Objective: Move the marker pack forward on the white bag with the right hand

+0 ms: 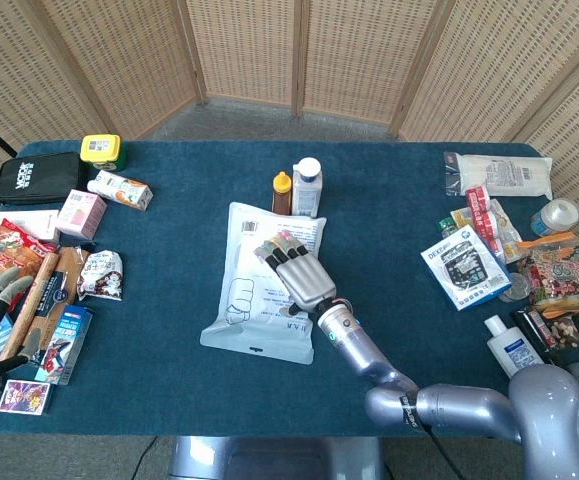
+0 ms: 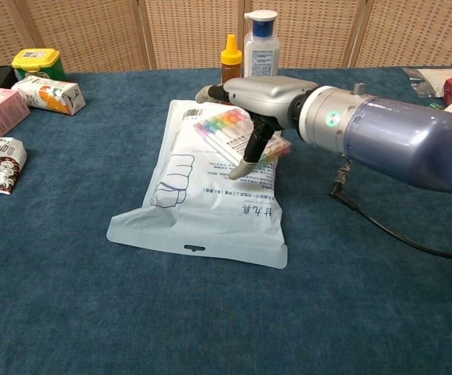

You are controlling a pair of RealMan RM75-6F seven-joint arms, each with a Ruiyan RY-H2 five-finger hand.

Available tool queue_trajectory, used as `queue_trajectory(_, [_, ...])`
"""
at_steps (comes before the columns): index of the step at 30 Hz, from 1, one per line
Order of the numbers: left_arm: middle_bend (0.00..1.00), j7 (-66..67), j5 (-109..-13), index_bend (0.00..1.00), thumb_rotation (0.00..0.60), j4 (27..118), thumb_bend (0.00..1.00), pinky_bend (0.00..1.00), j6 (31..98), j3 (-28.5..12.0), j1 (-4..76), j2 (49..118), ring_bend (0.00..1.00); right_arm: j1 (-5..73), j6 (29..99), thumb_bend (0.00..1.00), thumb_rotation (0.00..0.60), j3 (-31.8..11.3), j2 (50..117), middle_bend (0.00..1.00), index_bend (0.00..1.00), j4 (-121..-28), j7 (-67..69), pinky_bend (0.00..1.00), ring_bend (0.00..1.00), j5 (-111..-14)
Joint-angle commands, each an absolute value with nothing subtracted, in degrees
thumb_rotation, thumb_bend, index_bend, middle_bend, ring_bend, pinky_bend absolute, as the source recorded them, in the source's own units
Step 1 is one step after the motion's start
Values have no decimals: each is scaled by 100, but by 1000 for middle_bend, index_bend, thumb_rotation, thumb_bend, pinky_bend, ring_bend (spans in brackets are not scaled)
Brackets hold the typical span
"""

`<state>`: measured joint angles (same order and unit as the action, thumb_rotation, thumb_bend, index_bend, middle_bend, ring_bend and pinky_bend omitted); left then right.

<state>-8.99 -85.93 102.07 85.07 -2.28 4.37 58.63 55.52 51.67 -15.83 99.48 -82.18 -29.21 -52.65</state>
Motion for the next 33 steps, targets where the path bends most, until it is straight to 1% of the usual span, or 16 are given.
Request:
queue_trajectory(1, [24,-906,-8586,135,600,10202,478,0,8504,-223,431,5868,0,5691,5105,0,600,-1651,10094,0,0,-8076,-3009,0,0,-5125])
queue_trajectory(8, [21,-945,-8536,135,600,10154,478,0,8513,-218,400,5871,0,5961,4867,0,600,-1737,10284,0,0,-7601,-3045,0,0,-4880])
queue_trajectory(15, [14,-935,-8498,134,600,10147,480,0,8459,-229,421,5892,0,6056,4705,0,600,-1762,10264,0,0,-7140,-2946,0,0,-4750])
queue_trajectory(27, [14,-799,-8529,133,600,10229,479,0,8381,-267,515,5916,0,5842,4692,0,600,-1644,9883,0,0,-6908,-2746,0,0,-4666])
queue_trajectory(33, [13,-787,-8517,133,600,10234,479,0,8371,-257,512,5924,0,5816,4542,0,600,-1615,9710,0,0,-6949,-2709,0,0,-4520])
